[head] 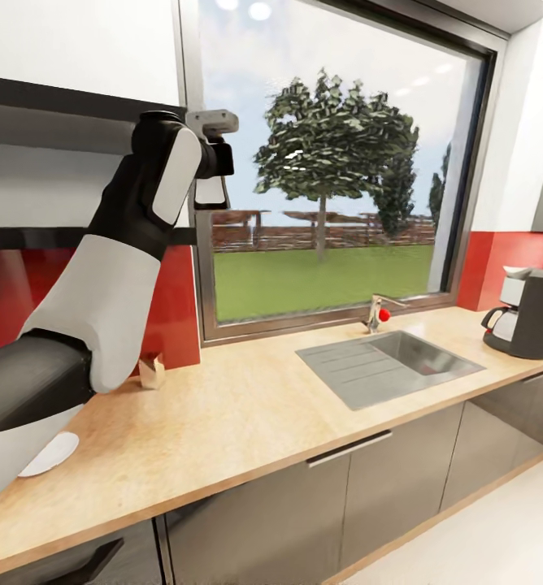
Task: Set up a coffee station on the kitchen countertop: keep the coffee maker on the countertop, move the bottle of coffee from the kitchen shelf to the counter next to the coffee maker, place a paper coffee filter on top of the coffee maker, put the saucer next to the coffee maker with the coffee cup on the saucer, and place the electric kettle next to the coffee maker.
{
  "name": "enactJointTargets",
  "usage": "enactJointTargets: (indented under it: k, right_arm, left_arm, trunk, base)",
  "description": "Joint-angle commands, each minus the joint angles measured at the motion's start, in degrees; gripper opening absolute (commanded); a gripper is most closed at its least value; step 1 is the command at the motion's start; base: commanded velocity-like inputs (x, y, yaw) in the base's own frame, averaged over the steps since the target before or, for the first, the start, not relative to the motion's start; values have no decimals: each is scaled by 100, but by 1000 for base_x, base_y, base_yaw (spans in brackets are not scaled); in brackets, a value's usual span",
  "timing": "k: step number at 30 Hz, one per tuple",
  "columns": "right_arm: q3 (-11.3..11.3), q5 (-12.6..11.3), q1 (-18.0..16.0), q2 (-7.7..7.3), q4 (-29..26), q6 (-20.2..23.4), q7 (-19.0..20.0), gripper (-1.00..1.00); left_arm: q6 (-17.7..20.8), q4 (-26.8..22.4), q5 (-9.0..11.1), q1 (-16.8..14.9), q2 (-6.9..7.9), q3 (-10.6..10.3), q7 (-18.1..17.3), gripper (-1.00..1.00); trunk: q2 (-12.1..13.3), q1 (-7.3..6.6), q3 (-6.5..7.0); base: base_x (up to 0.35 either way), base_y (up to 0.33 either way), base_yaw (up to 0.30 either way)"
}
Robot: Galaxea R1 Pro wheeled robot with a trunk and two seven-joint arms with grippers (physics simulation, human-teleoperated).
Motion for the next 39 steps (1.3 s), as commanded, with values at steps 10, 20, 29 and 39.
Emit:
enactJointTargets:
  k: [10, 20, 29, 39]
  right_arm:
    - [7, -7, -9, -1, 16, -30, 12, 100]
    - [-4, -45, -16, -53, -177, -26, 18, 100]
    - [-10, -1444, -107, -435, -329, -9, 40, 100]
    - [-8, -4330, -340, -777, -743, -11, 52, 100]
  left_arm:
    - [19, 3, 53, -7, -3, -5, 45, -100]
    - [18, 4, 54, 0, -3, -10, 45, -100]
    - [15, 0, 61, 9, -16, -16, 44, -100]
    - [-766, -6, 195, 530, -27, -153, -570, -100]
  trunk:
    - [-9, 1, -15]
    - [-9, 1, -15]
    - [-9, 1, -15]
    - [-9, 1, -15]
  base:
    - [-43, -149, -55]
    - [-2, -8, -14]
    - [0, 0, 0]
    - [0, 0, -40]
